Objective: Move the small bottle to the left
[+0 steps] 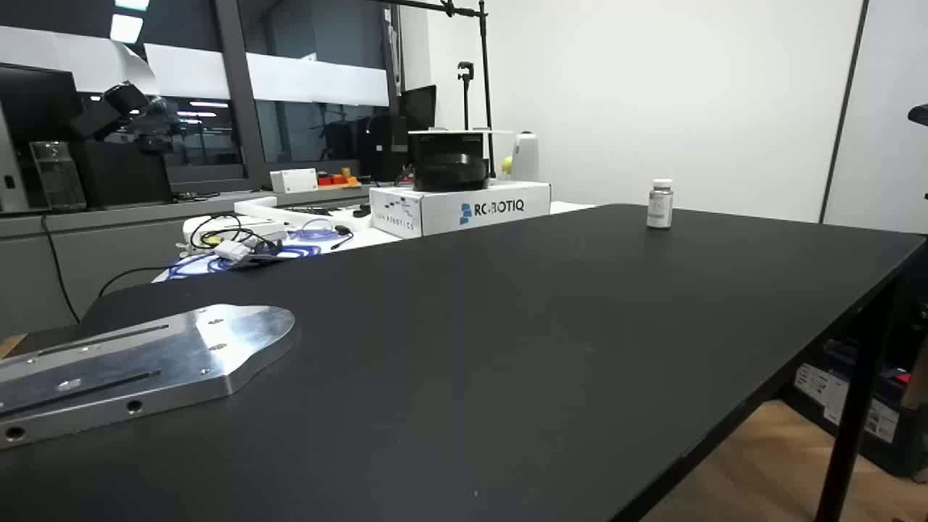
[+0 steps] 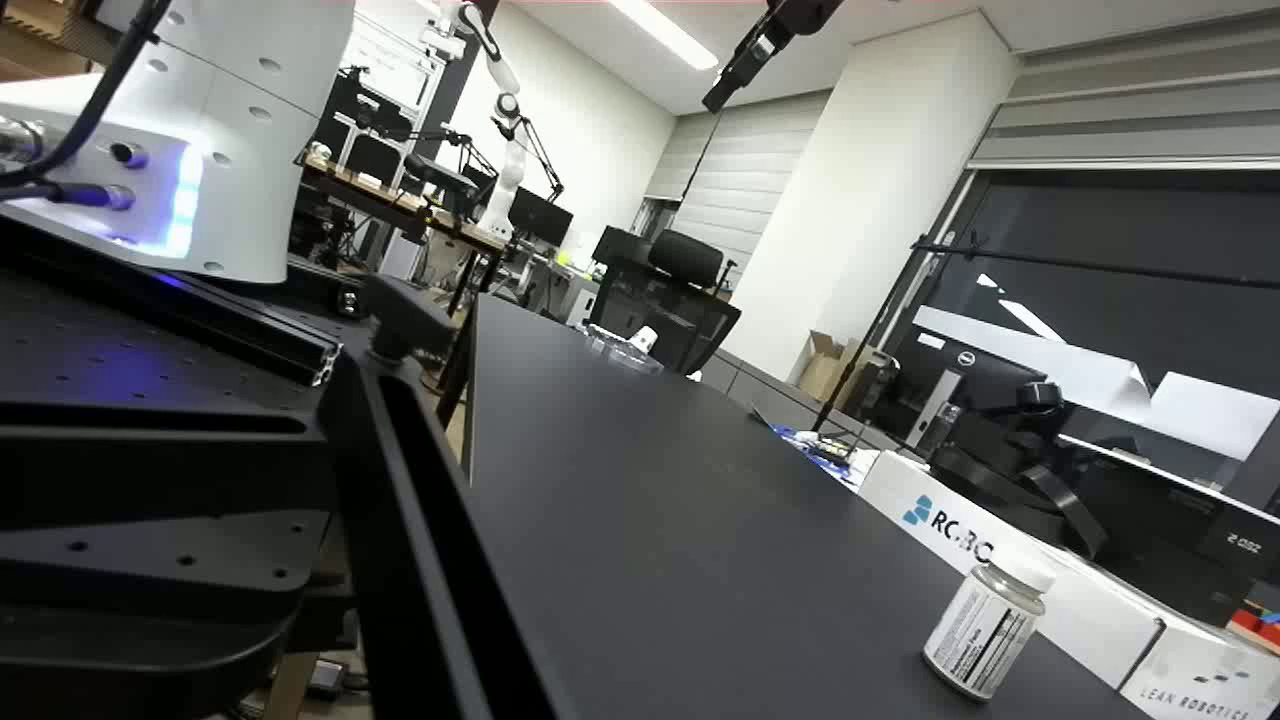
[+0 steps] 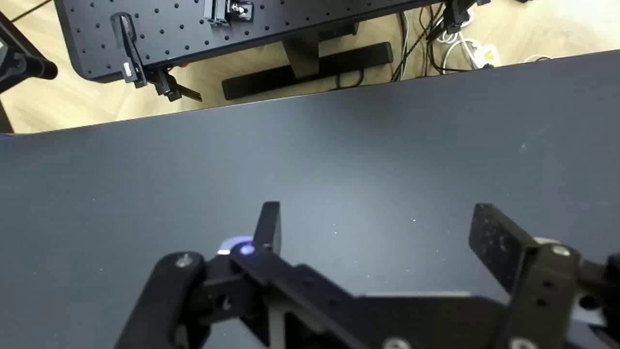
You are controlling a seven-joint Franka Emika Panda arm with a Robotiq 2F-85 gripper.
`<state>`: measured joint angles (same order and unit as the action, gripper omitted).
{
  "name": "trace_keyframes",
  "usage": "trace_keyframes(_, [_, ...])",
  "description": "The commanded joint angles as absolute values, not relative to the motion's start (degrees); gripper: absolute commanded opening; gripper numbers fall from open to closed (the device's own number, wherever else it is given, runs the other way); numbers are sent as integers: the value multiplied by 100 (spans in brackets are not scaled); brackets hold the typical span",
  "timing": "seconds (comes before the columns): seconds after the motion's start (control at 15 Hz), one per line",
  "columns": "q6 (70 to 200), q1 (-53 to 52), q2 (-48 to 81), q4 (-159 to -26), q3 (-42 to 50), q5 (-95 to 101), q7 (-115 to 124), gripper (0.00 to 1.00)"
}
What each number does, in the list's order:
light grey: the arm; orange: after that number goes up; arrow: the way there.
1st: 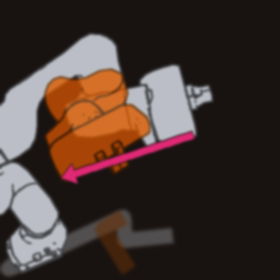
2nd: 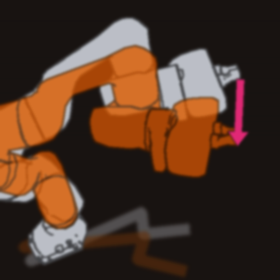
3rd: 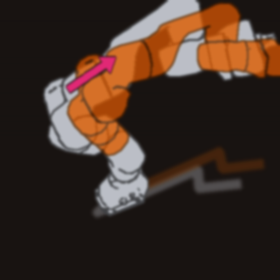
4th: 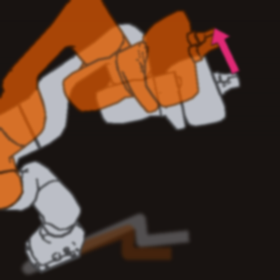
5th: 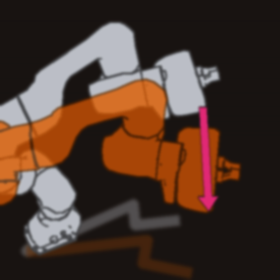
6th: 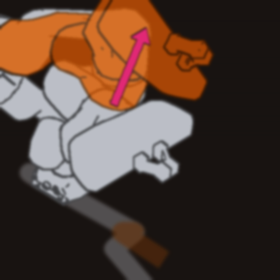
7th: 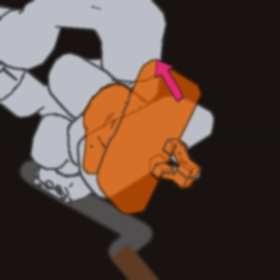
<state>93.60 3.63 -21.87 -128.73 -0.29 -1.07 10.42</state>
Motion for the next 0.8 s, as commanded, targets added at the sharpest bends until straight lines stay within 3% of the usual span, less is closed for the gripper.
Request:
trace_keyframes(0.0, [9359, 343, -2183, -12863, -11, -101, 1045, 100])
trace_keyframes(0.73, [9641, 518, -1983, -12649, 202, -57, 982, 100])
